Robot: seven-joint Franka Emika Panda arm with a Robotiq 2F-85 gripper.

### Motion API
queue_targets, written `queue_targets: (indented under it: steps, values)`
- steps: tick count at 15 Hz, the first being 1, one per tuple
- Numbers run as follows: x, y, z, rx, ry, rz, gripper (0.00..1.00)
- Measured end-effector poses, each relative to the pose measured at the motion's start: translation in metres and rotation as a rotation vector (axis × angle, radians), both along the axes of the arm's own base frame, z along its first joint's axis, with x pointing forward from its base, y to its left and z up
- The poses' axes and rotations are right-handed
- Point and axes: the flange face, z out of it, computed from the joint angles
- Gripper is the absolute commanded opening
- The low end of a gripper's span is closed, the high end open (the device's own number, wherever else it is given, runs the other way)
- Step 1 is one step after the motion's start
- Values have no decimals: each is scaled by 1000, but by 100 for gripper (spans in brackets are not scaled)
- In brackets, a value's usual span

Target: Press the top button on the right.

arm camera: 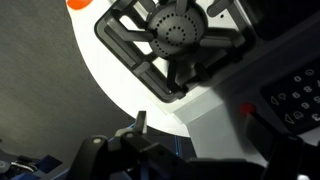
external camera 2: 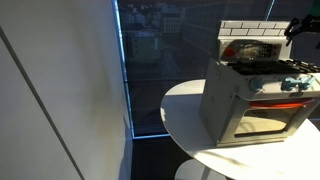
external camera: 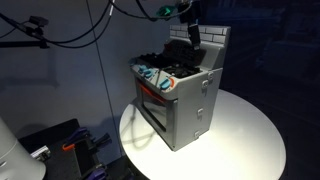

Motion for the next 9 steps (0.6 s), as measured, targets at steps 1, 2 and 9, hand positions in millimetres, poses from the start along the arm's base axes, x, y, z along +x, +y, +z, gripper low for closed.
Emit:
queue_targets:
  steps: [1,2,9]
  values:
    - [1,0,-2,0,2,0,100]
    - [2,0,-4,1,5,-1,100]
    - [7,3,-12,3,18,7,100]
